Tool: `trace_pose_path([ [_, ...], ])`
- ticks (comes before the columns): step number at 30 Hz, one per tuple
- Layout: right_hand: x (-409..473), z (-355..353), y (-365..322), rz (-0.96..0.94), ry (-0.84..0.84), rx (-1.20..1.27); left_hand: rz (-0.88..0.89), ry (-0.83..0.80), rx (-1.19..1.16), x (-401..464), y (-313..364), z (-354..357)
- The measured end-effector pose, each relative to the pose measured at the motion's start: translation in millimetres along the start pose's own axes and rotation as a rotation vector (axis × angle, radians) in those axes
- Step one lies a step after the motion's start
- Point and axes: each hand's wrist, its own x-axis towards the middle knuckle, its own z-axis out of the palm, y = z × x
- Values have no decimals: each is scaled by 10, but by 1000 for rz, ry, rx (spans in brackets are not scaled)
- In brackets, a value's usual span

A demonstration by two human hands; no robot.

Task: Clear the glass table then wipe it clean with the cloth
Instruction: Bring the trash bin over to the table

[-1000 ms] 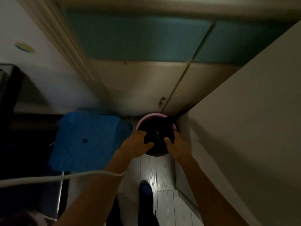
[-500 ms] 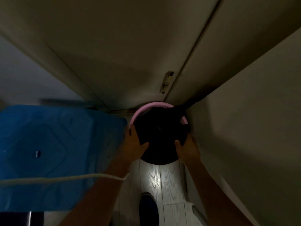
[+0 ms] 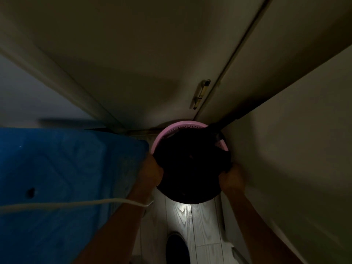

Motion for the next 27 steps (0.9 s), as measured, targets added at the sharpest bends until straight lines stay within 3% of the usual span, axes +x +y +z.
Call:
trace_pose_path([
  [5,-335,-357,-172,48,27,40,116,26,-6,-333,201,-259],
  [12,-1068,-1161,-573,44,29,95,129,31,61,-1302,812,-930],
  [18,-1865,-2031,-1013,-8,26,137,192,-6,181,-2200,1235,-1811],
  [22,-2488,-2687,-1415,-91,13,96,212,-114,109,-2830,1540,-2508],
  [27,-3101,-3323,-1858,-141,-8,111,233,-56,78,-3534,1809,-3147],
])
